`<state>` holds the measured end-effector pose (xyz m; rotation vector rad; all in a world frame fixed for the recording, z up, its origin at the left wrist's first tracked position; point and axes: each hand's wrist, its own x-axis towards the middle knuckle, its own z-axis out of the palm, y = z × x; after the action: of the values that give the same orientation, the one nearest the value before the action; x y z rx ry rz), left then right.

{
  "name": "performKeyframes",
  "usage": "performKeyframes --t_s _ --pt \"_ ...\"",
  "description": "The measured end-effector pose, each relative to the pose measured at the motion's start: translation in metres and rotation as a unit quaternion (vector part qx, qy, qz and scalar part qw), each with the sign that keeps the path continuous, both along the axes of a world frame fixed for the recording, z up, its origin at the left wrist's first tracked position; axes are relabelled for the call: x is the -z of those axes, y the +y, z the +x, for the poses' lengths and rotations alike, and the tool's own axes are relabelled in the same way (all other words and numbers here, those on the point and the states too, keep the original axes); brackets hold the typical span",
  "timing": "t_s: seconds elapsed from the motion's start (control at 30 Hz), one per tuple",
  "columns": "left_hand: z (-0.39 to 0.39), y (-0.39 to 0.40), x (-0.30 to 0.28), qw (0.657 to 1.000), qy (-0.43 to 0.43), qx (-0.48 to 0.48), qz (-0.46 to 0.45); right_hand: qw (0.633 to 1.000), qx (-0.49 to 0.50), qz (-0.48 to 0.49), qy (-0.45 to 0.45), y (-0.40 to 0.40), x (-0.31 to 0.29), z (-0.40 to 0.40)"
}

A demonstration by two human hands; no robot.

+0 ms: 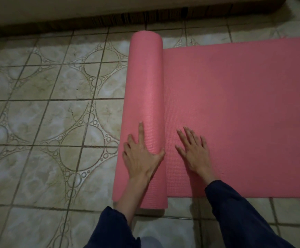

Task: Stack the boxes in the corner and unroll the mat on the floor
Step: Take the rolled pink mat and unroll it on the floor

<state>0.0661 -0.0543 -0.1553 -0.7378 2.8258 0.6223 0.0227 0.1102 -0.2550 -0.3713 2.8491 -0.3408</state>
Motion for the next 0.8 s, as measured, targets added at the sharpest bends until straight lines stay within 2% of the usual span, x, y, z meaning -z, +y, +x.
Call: performKeyframes --t_s 0.27,0.37,0.47,0.63,0.8 --pt "-0.005 0.082 0.002 1.0 -0.009 0.004 0.022 0.998 0.001 0.056 -0.014 0.086 -0.007 -0.008" --pt "-0.005 0.096 0.002 1.0 -0.009 -0.001 0.021 0.995 0.018 0.076 -0.06 0.09 -0.015 -0.008" --pt "-0.004 0.094 0.001 1.0 -0.003 -0.004 0.016 0.993 0.047 0.056 -0.092 0.078 -0.022 -0.006" --pt "-0.001 0.079 -0.006 0.999 0.014 -0.008 0.036 0.982 0.109 -0.04 -0.149 0.06 -0.034 -0.001" --pt "0.003 0.057 -0.017 0.996 0.023 -0.01 0.084 0.944 0.105 -0.222 -0.221 0.016 -0.054 0.021"
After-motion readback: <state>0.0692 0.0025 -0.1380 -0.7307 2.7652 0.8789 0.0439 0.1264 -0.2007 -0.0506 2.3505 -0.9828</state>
